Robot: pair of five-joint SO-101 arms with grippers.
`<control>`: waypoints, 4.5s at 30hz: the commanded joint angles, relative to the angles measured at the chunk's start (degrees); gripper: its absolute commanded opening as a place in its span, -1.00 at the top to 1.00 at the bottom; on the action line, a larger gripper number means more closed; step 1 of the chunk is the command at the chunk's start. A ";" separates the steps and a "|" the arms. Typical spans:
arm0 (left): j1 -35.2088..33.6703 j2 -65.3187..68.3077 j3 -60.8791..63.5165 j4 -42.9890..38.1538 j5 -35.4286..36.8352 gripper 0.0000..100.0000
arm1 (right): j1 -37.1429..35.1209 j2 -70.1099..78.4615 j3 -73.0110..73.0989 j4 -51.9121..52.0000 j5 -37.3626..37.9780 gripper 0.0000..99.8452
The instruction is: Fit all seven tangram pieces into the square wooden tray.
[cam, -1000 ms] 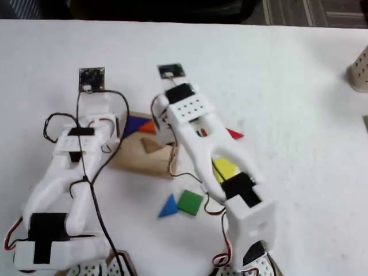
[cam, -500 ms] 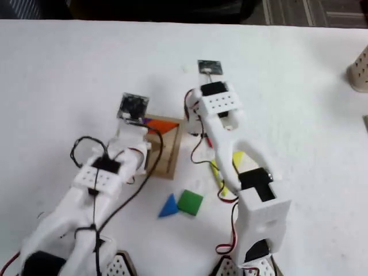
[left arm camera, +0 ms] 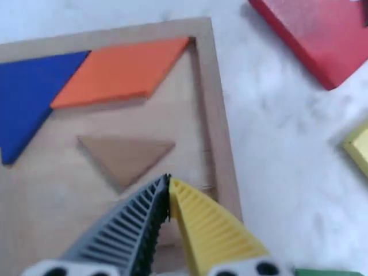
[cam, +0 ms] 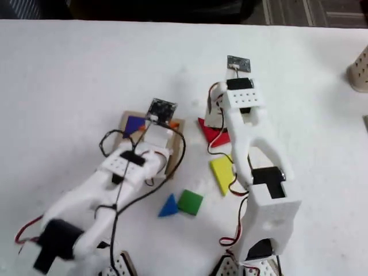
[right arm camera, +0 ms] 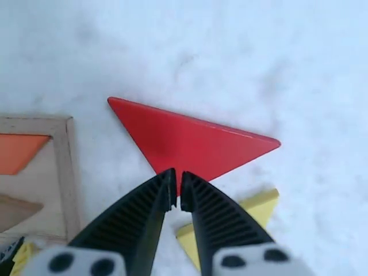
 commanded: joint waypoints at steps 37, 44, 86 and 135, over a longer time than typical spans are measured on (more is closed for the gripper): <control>-12.44 1.89 -11.60 9.14 -10.29 0.95 | 0.57 -3.56 -1.14 -1.54 -0.62 0.96; -12.62 11.82 -19.43 14.77 -11.60 0.96 | 0.57 -3.56 -1.14 -1.54 -0.62 0.96; -11.74 24.22 -34.46 15.65 -5.27 0.96 | 0.57 -3.65 -1.14 -1.54 -0.62 0.96; -6.73 10.07 -20.04 9.41 -5.71 0.96 | 0.57 -3.74 -1.14 0.84 -0.62 0.97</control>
